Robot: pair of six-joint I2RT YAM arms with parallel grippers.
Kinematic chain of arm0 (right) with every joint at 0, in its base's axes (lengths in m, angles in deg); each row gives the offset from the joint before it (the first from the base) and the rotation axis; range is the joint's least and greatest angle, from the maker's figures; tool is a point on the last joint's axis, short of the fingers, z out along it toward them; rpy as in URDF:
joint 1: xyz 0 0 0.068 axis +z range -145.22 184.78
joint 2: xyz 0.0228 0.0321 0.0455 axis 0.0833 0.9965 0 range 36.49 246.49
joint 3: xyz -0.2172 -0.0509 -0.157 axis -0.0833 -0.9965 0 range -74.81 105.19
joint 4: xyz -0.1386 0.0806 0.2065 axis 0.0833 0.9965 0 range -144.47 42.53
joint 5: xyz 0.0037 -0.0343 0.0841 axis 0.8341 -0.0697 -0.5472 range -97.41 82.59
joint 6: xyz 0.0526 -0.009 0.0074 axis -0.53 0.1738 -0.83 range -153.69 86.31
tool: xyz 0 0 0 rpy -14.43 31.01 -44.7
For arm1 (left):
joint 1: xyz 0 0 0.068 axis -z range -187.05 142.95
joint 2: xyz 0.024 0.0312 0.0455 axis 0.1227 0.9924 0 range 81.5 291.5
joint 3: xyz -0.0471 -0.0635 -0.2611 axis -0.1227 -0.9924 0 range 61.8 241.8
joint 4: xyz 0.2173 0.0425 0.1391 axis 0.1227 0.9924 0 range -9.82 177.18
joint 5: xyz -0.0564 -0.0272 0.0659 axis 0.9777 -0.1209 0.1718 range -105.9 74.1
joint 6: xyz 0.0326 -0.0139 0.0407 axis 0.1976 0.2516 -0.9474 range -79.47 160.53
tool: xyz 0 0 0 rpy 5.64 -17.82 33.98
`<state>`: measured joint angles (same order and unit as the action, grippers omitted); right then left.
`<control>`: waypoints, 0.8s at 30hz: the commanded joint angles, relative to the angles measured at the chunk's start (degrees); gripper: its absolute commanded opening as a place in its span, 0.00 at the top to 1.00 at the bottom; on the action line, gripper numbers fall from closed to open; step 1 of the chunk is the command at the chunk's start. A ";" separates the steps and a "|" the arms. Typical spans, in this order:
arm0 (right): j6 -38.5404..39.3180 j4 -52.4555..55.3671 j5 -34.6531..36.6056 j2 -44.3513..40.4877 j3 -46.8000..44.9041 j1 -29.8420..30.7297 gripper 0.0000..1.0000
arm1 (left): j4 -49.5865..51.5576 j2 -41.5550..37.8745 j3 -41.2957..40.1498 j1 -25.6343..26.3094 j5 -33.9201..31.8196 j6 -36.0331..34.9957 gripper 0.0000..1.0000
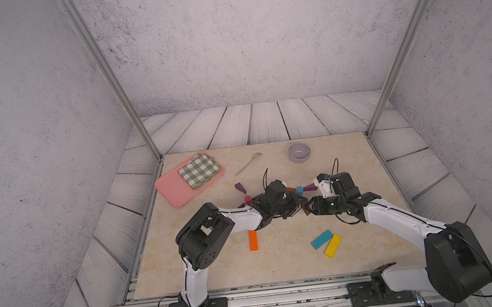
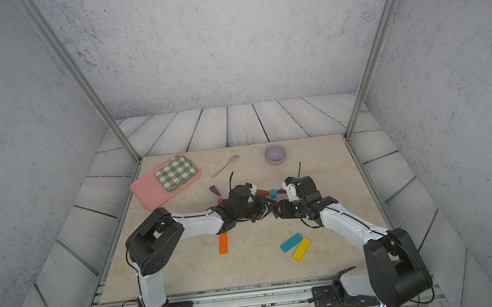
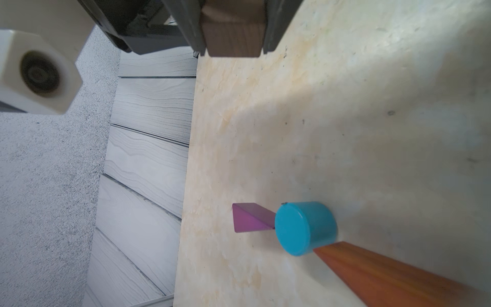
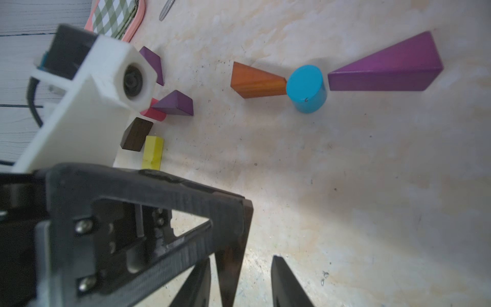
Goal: Assemble a small pinwheel with building blocks
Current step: Assemble the building block at the center of the board.
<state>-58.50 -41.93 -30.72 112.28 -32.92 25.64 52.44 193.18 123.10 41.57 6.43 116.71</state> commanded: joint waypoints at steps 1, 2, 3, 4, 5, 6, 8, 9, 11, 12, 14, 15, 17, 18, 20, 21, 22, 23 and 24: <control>0.95 0.01 1.25 2.25 1.96 1.67 0.65 | -1.69 -1.27 0.28 0.04 1.39 0.37 0.88; 1.08 0.29 1.38 2.83 2.41 2.03 0.66 | -1.81 -1.20 0.40 0.03 1.49 0.50 0.88; 1.12 0.69 1.63 3.36 3.02 2.38 0.69 | -1.90 -1.19 0.40 -0.02 1.58 0.71 0.88; 1.11 0.77 1.71 3.80 3.32 2.70 0.70 | -2.56 -1.14 0.29 -0.07 1.74 0.87 0.87; 1.00 0.75 1.90 4.01 3.50 2.83 0.72 | -2.91 -1.02 0.30 -0.02 1.94 0.90 0.87; 0.90 0.45 2.33 4.02 3.55 2.94 0.76 | -2.69 -0.95 0.42 -0.02 2.25 0.94 0.87; 0.93 0.83 3.50 4.07 3.87 3.03 0.80 | -3.28 -0.94 0.15 -0.11 2.75 1.27 0.85; 0.98 1.10 4.09 4.15 4.15 2.97 0.83 | -3.38 -0.89 0.06 -0.15 3.00 1.34 0.85; 0.52 1.16 4.97 4.27 4.33 3.05 0.86 | -3.42 -1.01 0.05 -0.17 3.34 1.26 0.85; 0.27 1.18 5.21 4.36 4.49 2.98 0.88 | -3.42 -1.11 0.03 -0.19 3.59 1.25 0.84; -0.28 1.40 5.46 4.54 4.90 3.05 0.92 | -3.85 -1.40 -0.29 -0.37 3.74 1.10 0.79; -0.57 1.59 5.51 4.65 5.07 3.12 0.95 | -4.32 -1.74 -0.60 -0.68 3.86 1.07 0.69; -0.92 2.67 6.63 4.57 5.81 3.10 0.98 | -6.02 -3.07 -2.04 -1.54 3.57 1.31 0.54; -0.80 3.69 7.33 4.48 6.58 3.11 1.00 | -6.86 -4.32 -3.12 -2.53 3.38 1.34 0.43; -0.46 5.79 9.30 4.04 8.12 3.08 1.00 | -7.22 -8.06 -5.66 -4.83 2.58 1.14 0.05; -0.17 6.58 10.58 3.93 9.10 3.09 1.00 | -5.78 -10.91 -7.19 -6.35 1.56 0.50 0.04; 0.11 7.44 11.93 4.12 10.36 3.11 1.00 | -3.21 -14.33 -8.57 -7.74 0.22 -0.89 0.04; 0.65 8.08 12.89 4.68 11.61 3.08 1.00 | -0.53 -17.37 -9.62 -8.78 -1.03 -2.57 0.04; 1.20 8.61 14.04 5.69 13.18 3.10 1.00 | 3.15 -21.06 -10.56 -10.28 -2.46 -4.67 0.04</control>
<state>-58.55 -35.84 -21.39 115.93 -23.17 28.61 51.32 179.92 113.81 34.51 7.30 116.58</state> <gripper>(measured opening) 0.179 0.959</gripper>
